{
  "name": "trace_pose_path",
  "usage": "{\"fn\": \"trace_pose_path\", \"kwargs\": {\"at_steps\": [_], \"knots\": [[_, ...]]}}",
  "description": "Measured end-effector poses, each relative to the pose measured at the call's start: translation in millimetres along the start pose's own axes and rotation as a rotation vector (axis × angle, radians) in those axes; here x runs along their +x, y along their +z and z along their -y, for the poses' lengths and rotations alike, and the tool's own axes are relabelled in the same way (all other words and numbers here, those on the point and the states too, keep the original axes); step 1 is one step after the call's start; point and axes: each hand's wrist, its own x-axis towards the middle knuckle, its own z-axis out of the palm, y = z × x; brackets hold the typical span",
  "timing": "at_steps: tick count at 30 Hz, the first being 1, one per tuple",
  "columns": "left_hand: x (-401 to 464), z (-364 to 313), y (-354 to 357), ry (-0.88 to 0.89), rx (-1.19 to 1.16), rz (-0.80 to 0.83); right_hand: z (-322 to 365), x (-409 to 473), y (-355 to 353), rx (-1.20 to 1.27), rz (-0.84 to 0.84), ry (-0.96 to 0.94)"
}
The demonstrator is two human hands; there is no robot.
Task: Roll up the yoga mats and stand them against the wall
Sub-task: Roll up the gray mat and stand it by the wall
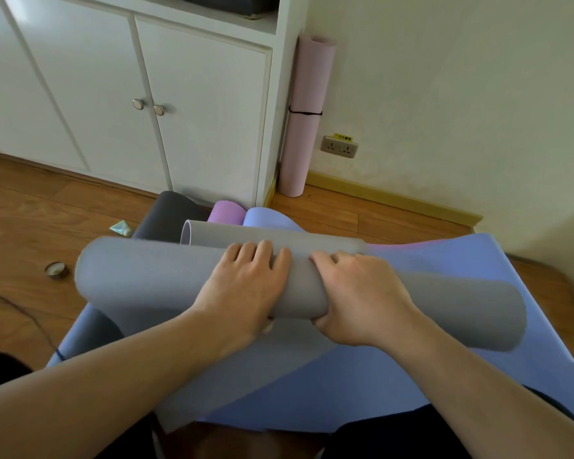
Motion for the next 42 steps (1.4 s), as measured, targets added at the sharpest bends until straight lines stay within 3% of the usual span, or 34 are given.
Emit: {"fn": "trace_pose_path", "kwargs": {"at_steps": [6, 11, 16, 21, 25, 31, 36, 42], "knots": [[5.0, -0.2, 9.6, 0.088, 0.009, -0.034, -4.5, -7.7, -5.8, 0.116, 0.103, 0.067], [10.4, 9.7, -17.4, -0.003, -0.086, 0.133, 0.4, -11.7, -1.0, -0.087, -0.063, -0.035], [4.0, 9.0, -24.6, -0.075, -0.227, 0.287, -0.9, -7.8, 7.4, -0.119, -0.075, -0.074], [-5.9, -7.6, -7.3, -0.082, -0.116, 0.137, -5.1, -4.9, -2.2, -0.05, 0.018, -0.051], [-1.0, -8.7, -6.3, -0.036, -0.068, 0.092, -4.5, -6.4, -1.3, -0.041, -0.014, -0.055], [8.3, 10.7, -23.1, -0.003, -0.2, 0.179, 3.1, -11.5, 5.9, -0.124, -0.119, -0.048], [5.6, 5.1, -10.4, 0.003, -0.098, 0.094, -4.9, -7.7, -4.7, -0.032, -0.032, 0.027], [10.0, 9.9, -11.5, 0.038, -0.059, 0.01, -7.1, -11.2, -4.6, -0.018, -0.054, 0.04]]}}
